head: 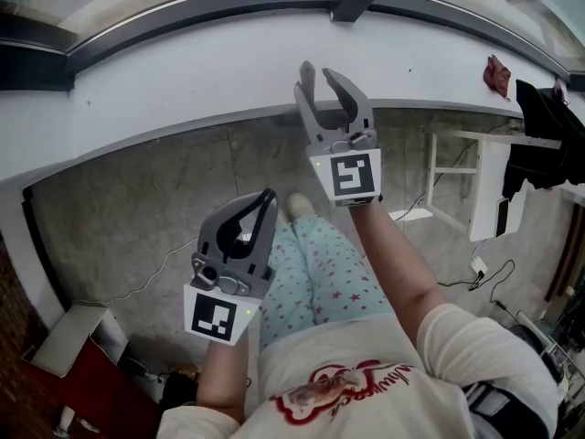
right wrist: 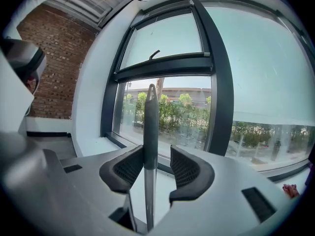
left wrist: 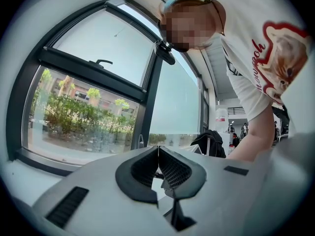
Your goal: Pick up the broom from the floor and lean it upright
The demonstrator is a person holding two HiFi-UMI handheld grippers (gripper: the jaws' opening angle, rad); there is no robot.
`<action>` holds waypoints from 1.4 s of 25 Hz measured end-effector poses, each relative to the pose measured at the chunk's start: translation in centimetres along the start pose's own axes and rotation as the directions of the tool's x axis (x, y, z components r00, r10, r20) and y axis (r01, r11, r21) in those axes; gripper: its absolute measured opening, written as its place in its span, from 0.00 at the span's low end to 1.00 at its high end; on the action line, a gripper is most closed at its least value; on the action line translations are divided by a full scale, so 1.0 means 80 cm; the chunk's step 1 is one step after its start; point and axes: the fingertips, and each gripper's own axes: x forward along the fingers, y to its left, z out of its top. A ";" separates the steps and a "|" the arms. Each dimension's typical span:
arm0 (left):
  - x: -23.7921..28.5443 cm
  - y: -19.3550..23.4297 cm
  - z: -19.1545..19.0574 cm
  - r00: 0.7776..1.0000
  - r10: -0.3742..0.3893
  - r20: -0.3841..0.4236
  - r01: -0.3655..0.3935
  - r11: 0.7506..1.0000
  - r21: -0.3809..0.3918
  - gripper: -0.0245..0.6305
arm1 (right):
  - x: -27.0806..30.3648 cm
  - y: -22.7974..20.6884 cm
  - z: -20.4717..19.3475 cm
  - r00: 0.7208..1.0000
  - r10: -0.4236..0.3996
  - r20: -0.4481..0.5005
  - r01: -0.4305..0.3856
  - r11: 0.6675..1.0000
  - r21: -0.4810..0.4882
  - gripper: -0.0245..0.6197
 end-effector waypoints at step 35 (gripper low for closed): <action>-0.019 0.003 -0.009 0.999 0.024 -0.023 -0.024 1.000 -0.003 0.07 | 0.008 0.004 -0.002 0.995 0.062 -0.083 -0.067 0.996 -0.058 0.20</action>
